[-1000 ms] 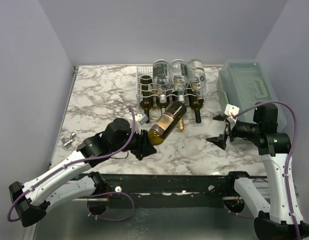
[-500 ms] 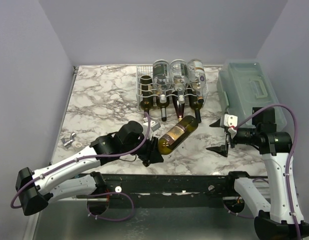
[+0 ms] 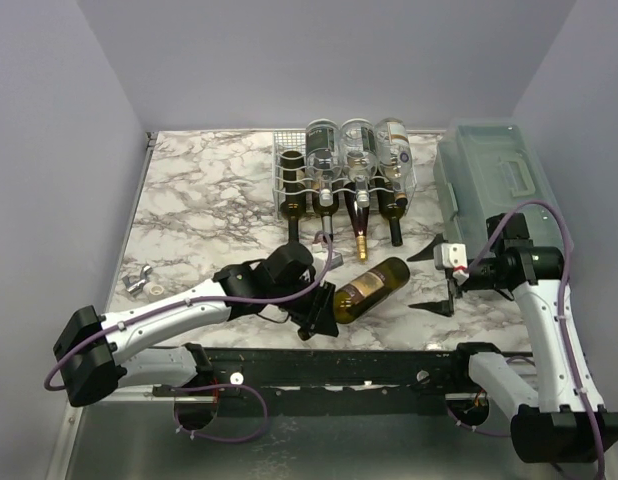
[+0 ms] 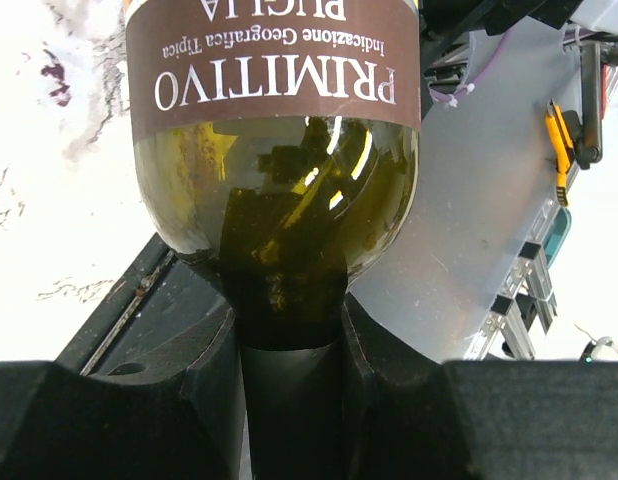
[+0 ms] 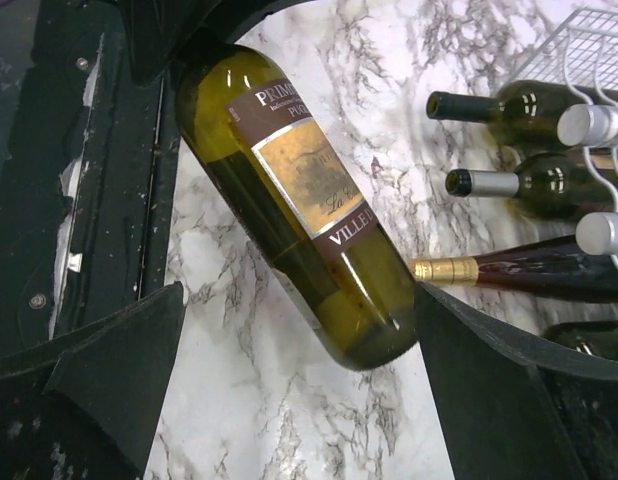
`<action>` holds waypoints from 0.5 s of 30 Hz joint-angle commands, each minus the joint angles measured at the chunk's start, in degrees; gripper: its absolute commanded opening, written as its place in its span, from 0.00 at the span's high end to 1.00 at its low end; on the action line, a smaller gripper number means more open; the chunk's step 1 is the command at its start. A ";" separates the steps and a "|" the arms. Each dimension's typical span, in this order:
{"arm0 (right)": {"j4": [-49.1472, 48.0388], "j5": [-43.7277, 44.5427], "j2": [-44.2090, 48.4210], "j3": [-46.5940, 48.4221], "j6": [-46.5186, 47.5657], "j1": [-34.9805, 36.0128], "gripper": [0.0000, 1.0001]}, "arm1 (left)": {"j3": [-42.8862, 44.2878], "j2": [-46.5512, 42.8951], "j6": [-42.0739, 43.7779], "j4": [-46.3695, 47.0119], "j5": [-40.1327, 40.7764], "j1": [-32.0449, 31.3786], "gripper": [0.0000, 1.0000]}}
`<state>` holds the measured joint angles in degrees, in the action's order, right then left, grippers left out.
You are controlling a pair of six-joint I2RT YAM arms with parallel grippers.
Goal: Take the wine bottle off the wine rack
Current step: Pick up the wine bottle from the wine rack.
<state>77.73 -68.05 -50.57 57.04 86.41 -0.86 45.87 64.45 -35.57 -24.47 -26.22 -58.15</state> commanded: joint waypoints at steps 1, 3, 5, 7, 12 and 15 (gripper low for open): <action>3.59 -2.36 -3.30 -2.12 9.68 -0.19 0.00 | 5.43 2.36 1.13 7.66 -5.26 -0.89 1.00; 3.59 -1.84 -4.57 -2.70 11.45 -0.13 0.00 | 6.09 3.97 1.21 7.89 -5.96 -1.08 1.00; 3.61 -1.68 -5.75 -3.21 12.91 0.05 0.00 | 6.58 5.60 1.29 8.30 -6.98 -1.17 1.00; 3.65 -1.23 -6.91 -3.73 14.32 0.75 0.00 | 7.16 7.22 1.22 8.68 -7.68 -1.18 1.00; 3.14 -0.29 -9.44 -3.88 16.41 3.34 0.00 | 8.99 11.25 0.75 9.72 -8.95 -1.26 1.00; 1.56 1.08 -10.56 -3.94 15.37 5.33 0.00 | 10.23 13.07 0.51 10.09 -9.20 -1.41 1.00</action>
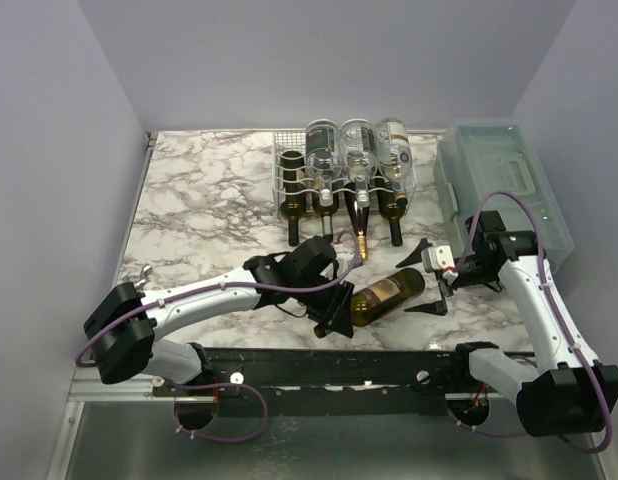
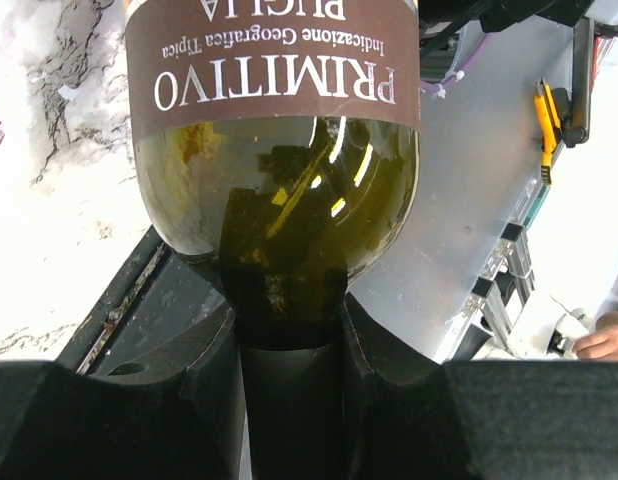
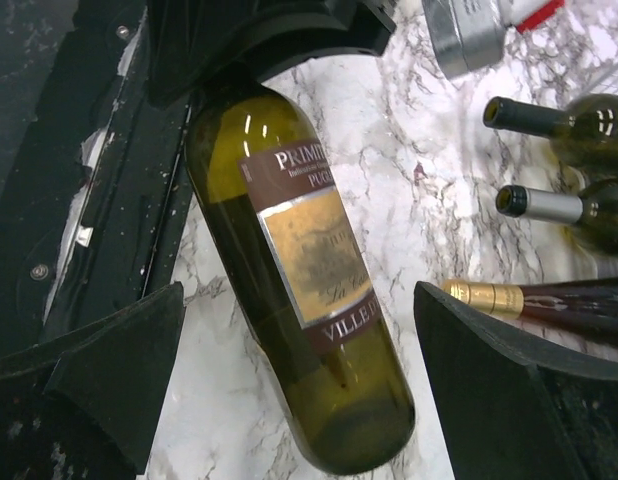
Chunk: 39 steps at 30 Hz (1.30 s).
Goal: Take the wine bottle off the wine rack
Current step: Pick up the wine bottle from the wine rack.
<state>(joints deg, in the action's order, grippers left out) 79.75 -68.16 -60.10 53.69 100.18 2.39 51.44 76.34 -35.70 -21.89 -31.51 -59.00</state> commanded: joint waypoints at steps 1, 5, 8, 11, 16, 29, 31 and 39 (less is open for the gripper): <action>-1.29 1.89 -1.30 -0.74 0.92 2.81 0.00 | 5.01 1.64 0.57 7.62 -4.09 -0.59 1.00; -7.38 5.53 -1.22 -1.84 -5.46 7.58 0.00 | 6.28 3.32 0.37 7.74 -4.43 -0.75 1.00; -13.27 8.14 -0.10 -3.61 -11.78 11.85 0.00 | 6.80 4.30 0.13 7.71 -4.68 -0.77 1.00; -20.27 12.34 1.04 -5.73 -18.72 17.05 0.00 | 6.96 4.96 -0.07 7.82 -5.05 -0.85 1.00; -28.01 19.05 2.05 -8.20 -25.03 24.40 0.00 | 7.18 5.62 -0.48 8.15 -5.41 -1.03 1.00; -32.75 28.71 0.98 -11.64 -23.98 29.37 0.05 | 7.60 7.42 -1.12 9.50 -6.46 -1.16 1.00; -33.21 28.61 1.40 -12.21 -23.76 29.48 0.07 | 7.62 7.51 -1.21 9.66 -6.49 -1.11 1.00; -34.68 27.32 1.74 -13.30 -23.96 29.82 0.22 | 7.72 7.90 -1.72 10.61 -6.90 -1.11 1.00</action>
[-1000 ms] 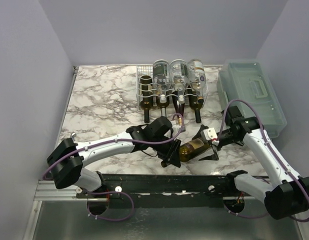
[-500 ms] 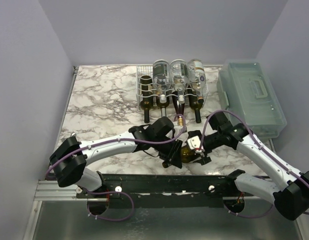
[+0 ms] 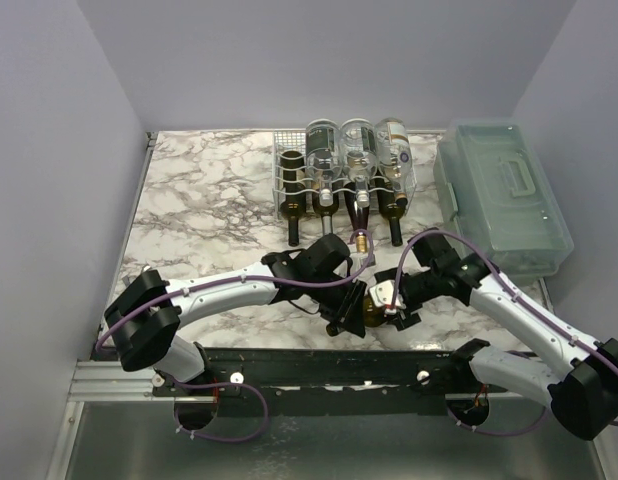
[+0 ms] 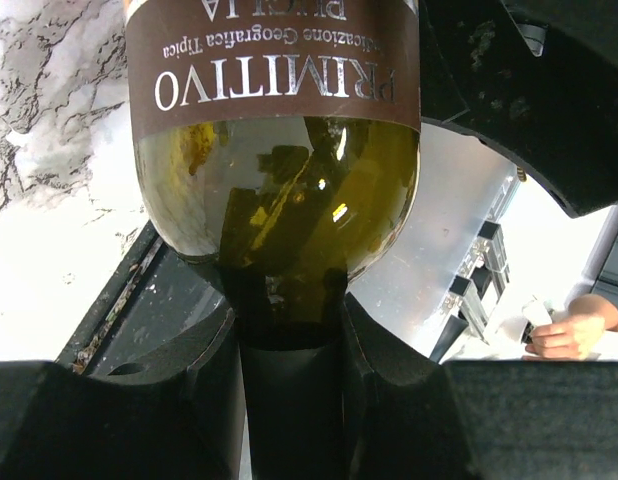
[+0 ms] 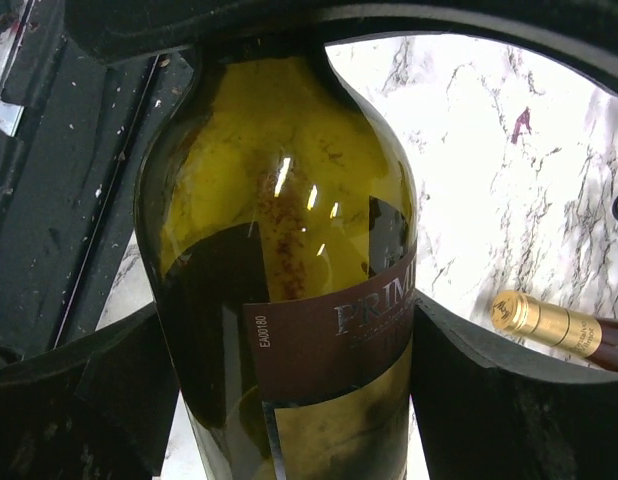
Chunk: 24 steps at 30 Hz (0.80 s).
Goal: Take the wine bottle off the wine rack
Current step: Pick up the wine bottle from the wine rack.
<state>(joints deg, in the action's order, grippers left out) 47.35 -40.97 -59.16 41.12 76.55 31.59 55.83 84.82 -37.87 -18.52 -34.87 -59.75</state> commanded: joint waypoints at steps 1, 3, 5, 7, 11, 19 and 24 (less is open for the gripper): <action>-2.65 -0.49 0.84 -0.64 -0.71 0.60 0.25 | 3.27 -0.66 0.36 7.35 -3.54 -0.37 1.00; -2.96 -1.56 1.01 -0.62 -1.22 0.64 0.37 | 3.01 -0.73 0.20 7.61 -3.51 -0.33 0.97; -3.57 -2.25 1.81 -1.30 -1.02 0.66 0.77 | 2.58 -0.97 0.07 7.80 -3.32 -0.33 0.91; -3.69 -2.49 2.21 -1.99 -0.95 0.66 0.82 | 2.05 -1.27 0.07 7.96 -3.14 -0.28 0.82; -5.02 -3.40 3.15 -3.26 -3.09 0.65 0.86 | 0.66 -2.21 -0.31 8.57 -2.36 -0.28 0.55; -6.41 -7.08 4.52 -4.03 -7.29 -0.57 0.89 | -2.11 -5.08 -0.80 9.95 0.21 -0.19 0.16; -6.58 -10.53 5.74 -4.54 -9.20 -2.57 0.90 | -4.05 -7.78 -0.55 10.24 1.78 0.06 0.11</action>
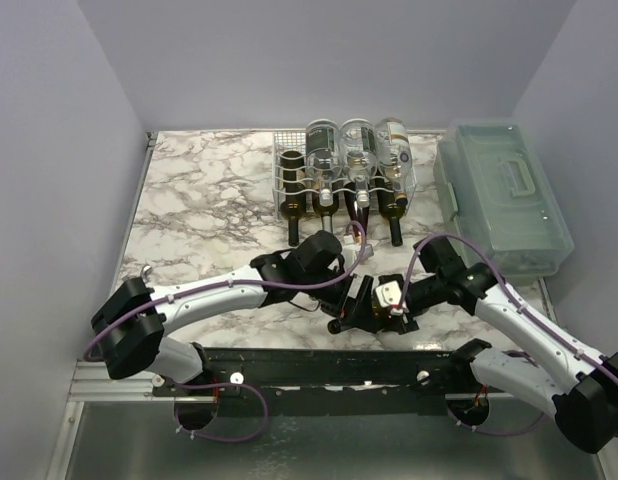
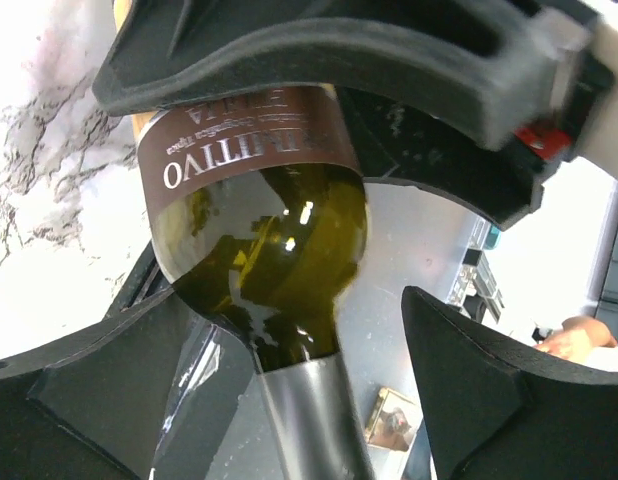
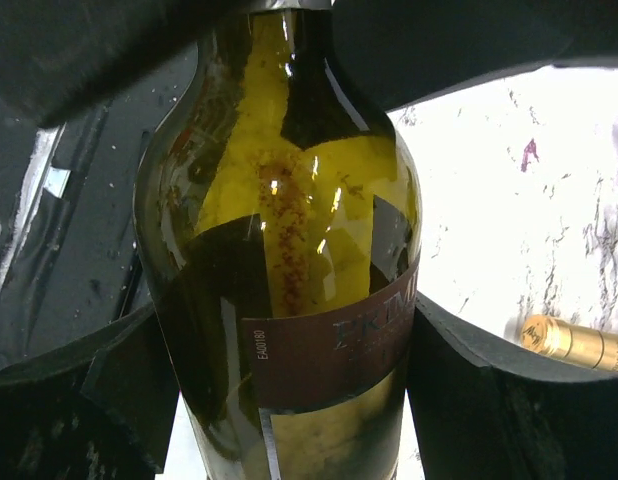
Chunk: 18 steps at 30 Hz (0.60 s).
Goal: Take the wine bottle off the wine rack
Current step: Pick up the wine bottle from the wine rack.
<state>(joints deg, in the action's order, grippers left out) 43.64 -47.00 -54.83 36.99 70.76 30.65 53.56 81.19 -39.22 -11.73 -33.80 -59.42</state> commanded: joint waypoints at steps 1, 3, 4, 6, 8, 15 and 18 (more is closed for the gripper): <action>-2.80 -4.89 1.56 -0.53 -3.53 -1.93 0.90 | -2.21 -5.26 0.84 3.58 1.39 -0.17 0.10; -2.93 -5.04 1.87 -0.95 -3.48 -2.29 0.90 | -3.45 -8.16 0.90 4.41 2.69 -0.09 0.08; -3.07 -4.95 1.92 -1.12 -3.52 -2.40 0.90 | -4.00 -9.57 0.99 4.87 3.22 -0.13 0.08; -3.21 -5.40 1.97 -1.23 -3.65 -2.76 0.91 | -4.91 -12.72 1.14 5.58 4.50 -0.11 0.06; -3.26 -6.68 2.02 -1.18 -4.11 -3.21 0.91 | -5.73 -15.42 1.50 6.10 6.06 -0.08 0.05; -3.66 -10.90 2.21 -1.09 -7.05 -4.78 0.92 | -9.94 -25.43 3.60 7.02 15.32 0.00 0.03; -4.52 -13.66 2.18 -0.53 -10.70 -5.72 0.92 | -13.07 -31.36 4.35 9.68 19.52 0.00 0.03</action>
<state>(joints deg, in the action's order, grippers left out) 42.74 -52.86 -53.82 35.70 64.86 26.06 44.21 56.07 -37.17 -5.80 -22.59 -59.37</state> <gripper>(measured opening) 0.766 0.965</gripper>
